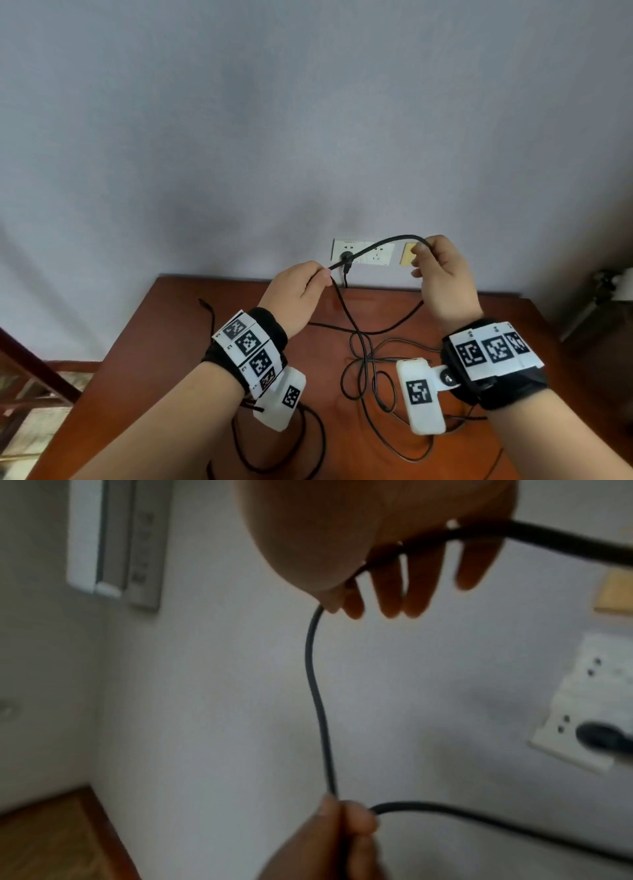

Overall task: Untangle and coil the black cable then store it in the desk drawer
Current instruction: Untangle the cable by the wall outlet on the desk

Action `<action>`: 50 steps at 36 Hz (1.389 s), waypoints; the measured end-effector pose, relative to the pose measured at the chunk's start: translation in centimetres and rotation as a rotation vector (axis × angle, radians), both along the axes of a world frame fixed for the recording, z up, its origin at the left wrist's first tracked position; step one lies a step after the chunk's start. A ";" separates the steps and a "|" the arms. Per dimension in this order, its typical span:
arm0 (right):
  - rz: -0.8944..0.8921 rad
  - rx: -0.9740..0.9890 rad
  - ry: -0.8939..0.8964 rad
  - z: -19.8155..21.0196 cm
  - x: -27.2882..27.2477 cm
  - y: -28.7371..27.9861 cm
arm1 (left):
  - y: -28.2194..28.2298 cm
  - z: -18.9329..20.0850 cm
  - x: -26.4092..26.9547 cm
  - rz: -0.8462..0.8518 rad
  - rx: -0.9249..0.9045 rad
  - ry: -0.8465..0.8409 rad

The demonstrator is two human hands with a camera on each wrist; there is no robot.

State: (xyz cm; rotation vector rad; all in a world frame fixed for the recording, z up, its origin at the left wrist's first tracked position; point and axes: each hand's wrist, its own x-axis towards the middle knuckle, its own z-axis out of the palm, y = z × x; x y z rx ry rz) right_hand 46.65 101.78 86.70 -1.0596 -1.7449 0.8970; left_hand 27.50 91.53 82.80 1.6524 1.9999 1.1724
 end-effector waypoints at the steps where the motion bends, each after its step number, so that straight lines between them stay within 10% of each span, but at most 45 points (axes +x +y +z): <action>1: 0.000 0.015 -0.107 0.0 0.1 0.2 | 0.0 0.0 0.0 0.008 0.014 -0.004; 9: 0.137 0.384 -0.516 -0.5 -1.2 -2.0 | 0.6 1.1 0.9 -0.053 0.069 0.094; 26: 0.434 0.462 -0.580 -0.9 -3.6 -5.1 | 0.3 2.3 3.4 -0.055 0.103 -0.151; 42: 0.042 0.204 -0.088 0.8 -0.5 -1.9 | -0.9 0.6 0.4 0.034 0.040 -0.165; 50: 0.045 0.280 -0.362 0.4 0.7 -0.8 | -0.5 0.6 0.3 0.084 0.050 -0.134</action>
